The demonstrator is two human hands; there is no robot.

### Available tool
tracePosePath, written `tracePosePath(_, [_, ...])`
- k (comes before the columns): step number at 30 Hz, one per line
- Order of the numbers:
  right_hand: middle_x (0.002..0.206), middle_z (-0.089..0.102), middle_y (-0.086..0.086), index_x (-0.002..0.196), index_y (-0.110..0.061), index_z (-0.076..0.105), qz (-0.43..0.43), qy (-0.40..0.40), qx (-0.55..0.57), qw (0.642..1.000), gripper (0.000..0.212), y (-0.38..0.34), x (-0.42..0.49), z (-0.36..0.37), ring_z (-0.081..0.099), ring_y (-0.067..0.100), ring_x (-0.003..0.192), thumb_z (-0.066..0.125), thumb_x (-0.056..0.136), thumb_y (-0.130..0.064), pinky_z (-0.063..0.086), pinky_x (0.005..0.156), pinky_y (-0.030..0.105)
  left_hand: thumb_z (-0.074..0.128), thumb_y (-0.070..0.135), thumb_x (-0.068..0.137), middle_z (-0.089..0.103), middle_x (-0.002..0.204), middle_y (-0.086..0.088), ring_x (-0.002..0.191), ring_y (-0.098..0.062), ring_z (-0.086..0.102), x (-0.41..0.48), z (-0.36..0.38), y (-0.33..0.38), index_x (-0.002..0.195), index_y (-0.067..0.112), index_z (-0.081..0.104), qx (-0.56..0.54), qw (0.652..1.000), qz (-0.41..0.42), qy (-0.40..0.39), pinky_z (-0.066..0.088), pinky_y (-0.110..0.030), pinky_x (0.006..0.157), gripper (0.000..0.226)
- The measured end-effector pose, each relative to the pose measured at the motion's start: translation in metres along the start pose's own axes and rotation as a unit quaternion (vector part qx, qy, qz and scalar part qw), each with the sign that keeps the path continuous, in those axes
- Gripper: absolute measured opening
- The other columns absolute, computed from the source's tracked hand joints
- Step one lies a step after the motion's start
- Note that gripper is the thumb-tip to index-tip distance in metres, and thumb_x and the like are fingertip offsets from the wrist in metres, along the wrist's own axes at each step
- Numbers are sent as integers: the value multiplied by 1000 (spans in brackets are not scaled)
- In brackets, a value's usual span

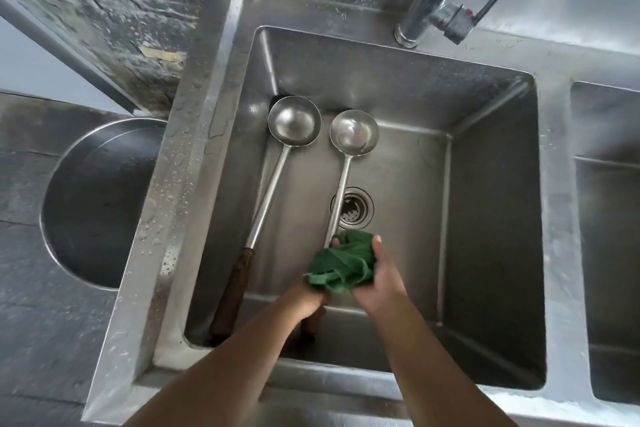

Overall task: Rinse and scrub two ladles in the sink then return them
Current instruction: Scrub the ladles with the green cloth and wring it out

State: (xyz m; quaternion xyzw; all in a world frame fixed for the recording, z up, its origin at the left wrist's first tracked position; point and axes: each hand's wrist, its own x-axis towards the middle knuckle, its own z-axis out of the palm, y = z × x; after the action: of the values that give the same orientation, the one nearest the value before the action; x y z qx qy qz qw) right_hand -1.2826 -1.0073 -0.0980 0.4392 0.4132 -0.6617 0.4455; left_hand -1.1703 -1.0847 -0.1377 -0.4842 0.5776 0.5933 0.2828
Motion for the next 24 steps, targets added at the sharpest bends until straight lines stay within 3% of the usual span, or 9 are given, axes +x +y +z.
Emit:
tracePosePath(3, [100, 71, 19, 113, -4, 64, -50, 48, -66, 995, 39, 11, 12, 8, 71, 33, 82, 58, 97, -39, 61, 69, 51, 56, -5, 96, 61, 73, -10, 49, -16, 59, -8, -1, 9, 86, 5, 61, -102, 993, -42, -36, 46, -20, 36, 14])
tracePosePath(6, [100, 70, 13, 109, -11, 66, -159, 142, -314, 925, 36, 21, 31, 4, 69, 31, 93, 58, 94, -43, 58, 88, 51, 58, -11, 91, 62, 68, -12, 41, -13, 60, -12, -5, 12, 88, 0, 63, -121, 991, -24, -43, 49, -22, 39, 13])
tracePosePath(9, [101, 69, 17, 105, -12, 68, -148, 135, -422, 884, 46, 28, 68, -13, 68, 36, 96, 55, 86, -53, 55, 91, 53, 61, -5, 91, 65, 62, -8, 43, -12, 60, -11, -5, 8, 80, 1, 65, -71, 997, -14, -34, 50, -23, 48, 13])
tracePosePath(11, [109, 65, 17, 109, -13, 67, -152, 156, -518, 828, 55, 26, 76, -16, 65, 36, 100, 51, 83, -58, 52, 95, 47, 60, -4, 91, 64, 65, -9, 43, -12, 59, -8, -4, 7, 87, -1, 65, -66, 997, -13, -32, 50, -22, 48, 7])
tracePosePath(14, [121, 63, 15, 119, -14, 62, -204, 154, -578, 775, 40, 21, 62, -3, 61, 34, 108, 52, 94, -44, 49, 97, 41, 58, -7, 91, 63, 67, -11, 45, -14, 59, -6, -4, 6, 92, -2, 62, -70, 997, -13, -32, 50, -22, 45, 6])
tracePosePath(16, [122, 64, 12, 126, -13, 59, -228, 130, -589, 764, 38, 18, 54, 2, 60, 33, 113, 51, 97, -37, 47, 96, 39, 57, -10, 91, 59, 65, -12, 46, -16, 57, -4, -4, 4, 88, -2, 58, -92, 995, -13, -37, 49, -25, 44, 9])
tracePosePath(18, [115, 66, 14, 119, -10, 61, -215, 104, -601, 763, 46, 18, 54, 9, 62, 33, 109, 49, 95, -47, 46, 89, 37, 58, -11, 90, 57, 64, -12, 49, -19, 56, -2, -2, 2, 81, 1, 57, -103, 994, -20, -32, 49, -27, 44, 15])
tracePosePath(21, [103, 70, 9, 111, -10, 63, -150, 58, -594, 788, 89, 28, 56, 15, 68, 27, 96, 63, 56, -81, 53, 83, 34, 58, -10, 89, 56, 61, -11, 48, -20, 53, -2, 0, -2, 79, 6, 58, -94, 995, -18, -20, 47, -29, 50, 18])
tracePosePath(24, [100, 71, 6, 111, -10, 61, -109, 32, -548, 829, 102, 37, 64, 12, 71, 21, 88, 86, 33, -71, 60, 80, 35, 61, -4, 89, 56, 59, -10, 46, -20, 53, -4, -2, -1, 77, 10, 62, -82, 997, -6, -14, 45, -27, 47, 18])
